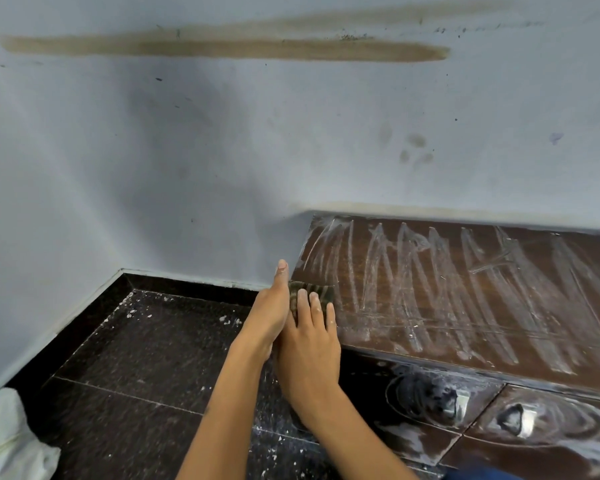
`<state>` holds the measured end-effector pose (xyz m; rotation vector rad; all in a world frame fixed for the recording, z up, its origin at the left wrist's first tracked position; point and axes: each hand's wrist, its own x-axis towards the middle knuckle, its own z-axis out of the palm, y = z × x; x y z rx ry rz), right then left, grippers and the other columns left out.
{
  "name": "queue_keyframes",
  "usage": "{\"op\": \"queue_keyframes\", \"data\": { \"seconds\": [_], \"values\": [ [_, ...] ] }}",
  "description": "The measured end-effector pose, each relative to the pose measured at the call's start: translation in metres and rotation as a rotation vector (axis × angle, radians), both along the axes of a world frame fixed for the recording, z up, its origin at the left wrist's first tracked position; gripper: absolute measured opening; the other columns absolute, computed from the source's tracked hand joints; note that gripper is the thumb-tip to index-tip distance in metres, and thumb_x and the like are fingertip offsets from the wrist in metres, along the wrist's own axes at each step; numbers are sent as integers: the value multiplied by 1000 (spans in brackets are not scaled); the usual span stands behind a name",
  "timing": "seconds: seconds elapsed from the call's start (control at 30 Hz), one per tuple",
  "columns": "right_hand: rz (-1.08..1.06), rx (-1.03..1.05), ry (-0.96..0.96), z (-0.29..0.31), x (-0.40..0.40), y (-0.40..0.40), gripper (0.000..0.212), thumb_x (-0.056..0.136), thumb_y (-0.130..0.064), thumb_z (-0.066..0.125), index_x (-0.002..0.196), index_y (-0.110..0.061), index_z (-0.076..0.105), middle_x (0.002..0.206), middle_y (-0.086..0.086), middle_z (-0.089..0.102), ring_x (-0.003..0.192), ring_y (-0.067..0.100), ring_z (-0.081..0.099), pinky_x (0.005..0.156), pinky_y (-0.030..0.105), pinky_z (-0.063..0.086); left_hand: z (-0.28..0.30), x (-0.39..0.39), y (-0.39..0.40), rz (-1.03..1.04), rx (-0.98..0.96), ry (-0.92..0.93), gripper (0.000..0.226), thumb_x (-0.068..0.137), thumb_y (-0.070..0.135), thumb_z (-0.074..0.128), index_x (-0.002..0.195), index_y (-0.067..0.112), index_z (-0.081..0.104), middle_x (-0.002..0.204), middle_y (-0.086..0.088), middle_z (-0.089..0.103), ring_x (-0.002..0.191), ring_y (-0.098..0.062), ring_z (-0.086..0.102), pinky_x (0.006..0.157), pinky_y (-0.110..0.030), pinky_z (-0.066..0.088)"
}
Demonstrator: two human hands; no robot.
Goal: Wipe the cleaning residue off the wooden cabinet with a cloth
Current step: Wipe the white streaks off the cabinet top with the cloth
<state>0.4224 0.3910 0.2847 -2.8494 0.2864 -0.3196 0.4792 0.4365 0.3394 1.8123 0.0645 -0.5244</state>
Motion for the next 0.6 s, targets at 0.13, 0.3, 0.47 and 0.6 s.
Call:
{"op": "queue_keyframes", "data": {
  "seconds": [0.13, 0.3, 0.47, 0.6],
  "values": [
    [50, -7, 84, 17, 27, -19, 69, 97, -40, 43, 152, -17, 8, 159, 12, 1, 147, 26, -4, 120, 45, -1, -2, 2, -4, 29, -18, -21, 70, 92, 63, 21, 143, 18, 35, 148, -6, 37, 134, -21, 36, 106, -36, 28],
    [-13, 70, 63, 23, 23, -20, 56, 101, -34, 36, 151, -17, 17, 159, 11, 4, 147, 25, -2, 120, 45, -1, 0, -4, -3, 27, -39, 2, 71, 92, 63, 18, 142, 16, 36, 146, -8, 40, 133, -22, 38, 106, -36, 29],
    [-58, -22, -92, 9, -17, 2, 59, 80, -34, 70, 133, -13, 54, 145, 16, 42, 137, 30, 36, 113, 50, 24, 4, 4, -3, 21, -19, 72, 86, 86, 73, 15, 145, 12, 30, 147, -9, 37, 134, -25, 37, 106, -40, 31],
    [41, -13, 19, 16, 17, -20, 60, 97, -33, 43, 150, -16, 20, 159, 11, 7, 147, 26, 1, 119, 44, -2, 3, 8, -5, 31, -42, 58, 84, 88, 70, 14, 143, 9, 33, 146, -10, 40, 133, -24, 38, 108, -38, 29]
  ]
}}
